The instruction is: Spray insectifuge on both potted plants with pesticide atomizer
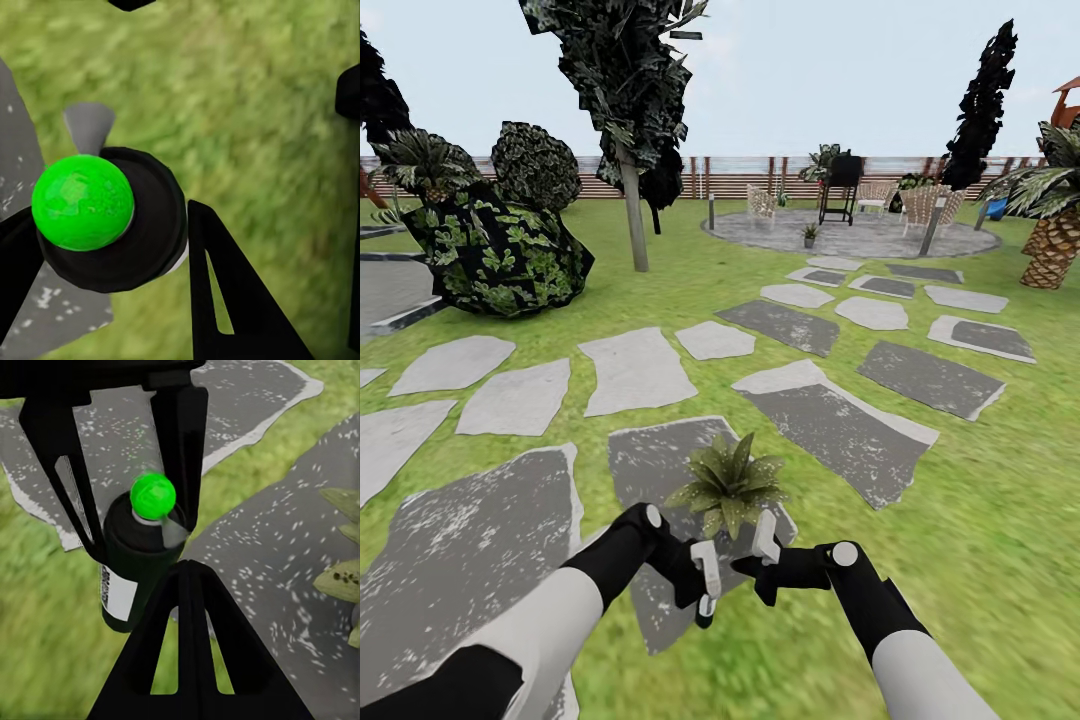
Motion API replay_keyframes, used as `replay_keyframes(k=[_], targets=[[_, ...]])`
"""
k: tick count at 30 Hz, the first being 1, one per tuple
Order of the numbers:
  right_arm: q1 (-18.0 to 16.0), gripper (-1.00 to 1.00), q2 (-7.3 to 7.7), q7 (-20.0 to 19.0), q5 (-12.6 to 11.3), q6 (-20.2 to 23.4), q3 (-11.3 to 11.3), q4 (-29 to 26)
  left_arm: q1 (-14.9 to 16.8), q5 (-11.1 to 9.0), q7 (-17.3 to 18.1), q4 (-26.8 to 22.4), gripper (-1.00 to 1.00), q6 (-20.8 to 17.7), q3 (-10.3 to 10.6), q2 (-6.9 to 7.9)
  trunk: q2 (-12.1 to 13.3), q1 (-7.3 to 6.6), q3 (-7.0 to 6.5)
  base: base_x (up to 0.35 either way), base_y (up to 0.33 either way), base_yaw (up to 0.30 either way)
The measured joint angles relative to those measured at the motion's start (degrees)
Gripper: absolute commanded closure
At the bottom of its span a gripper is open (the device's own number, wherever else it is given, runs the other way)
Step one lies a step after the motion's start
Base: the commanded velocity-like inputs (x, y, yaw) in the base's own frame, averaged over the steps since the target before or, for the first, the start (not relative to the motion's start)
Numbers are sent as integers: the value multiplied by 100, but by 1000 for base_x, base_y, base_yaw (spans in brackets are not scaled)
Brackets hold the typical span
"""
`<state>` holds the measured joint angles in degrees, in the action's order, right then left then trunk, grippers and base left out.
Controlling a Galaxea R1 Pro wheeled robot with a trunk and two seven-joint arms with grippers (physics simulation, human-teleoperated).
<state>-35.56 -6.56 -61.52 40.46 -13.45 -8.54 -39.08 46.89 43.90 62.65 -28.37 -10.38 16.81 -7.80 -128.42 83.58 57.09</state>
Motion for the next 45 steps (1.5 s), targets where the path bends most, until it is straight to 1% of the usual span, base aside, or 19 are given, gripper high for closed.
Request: replay_keyframes(k=[5, 12, 25, 30, 40, 45], targets=[[0, 100, -2, 0, 0, 0, 0, 0, -6, 0, -49, 3, 100, 0, 1, -65, 0, 0, 0, 0, 0, 0], [0, 100, -17, 0, 0, 0, 6, 2, -19, 1, -195, 12, 100, 0, 9, -95, 0, 0, 0, 0, 0, 0], [0, 100, -28, 0, 0, 0, 6, 1, -24, -7, -200, 52, 100, 8, 14, -164, 0, 0, 0, 0, 0, 0], [0, 100, -28, 0, 1, 0, 7, 0, -24, -7, -200, 62, 100, 150, 18, -170, 0, 0, 0, 0, 0, 0], [0, 100, -28, 0, 0, 0, 7, 1, -24, -6, -200, 74, 100, 167, 17, -170, 0, 0, 0, 0, 0, 0], [0, 100, -28, -2, 0, 0, 9, 2, -24, 28, -194, 88, 100, 181, 36, -102, 0, 0, 0, 0, 0, 0]])
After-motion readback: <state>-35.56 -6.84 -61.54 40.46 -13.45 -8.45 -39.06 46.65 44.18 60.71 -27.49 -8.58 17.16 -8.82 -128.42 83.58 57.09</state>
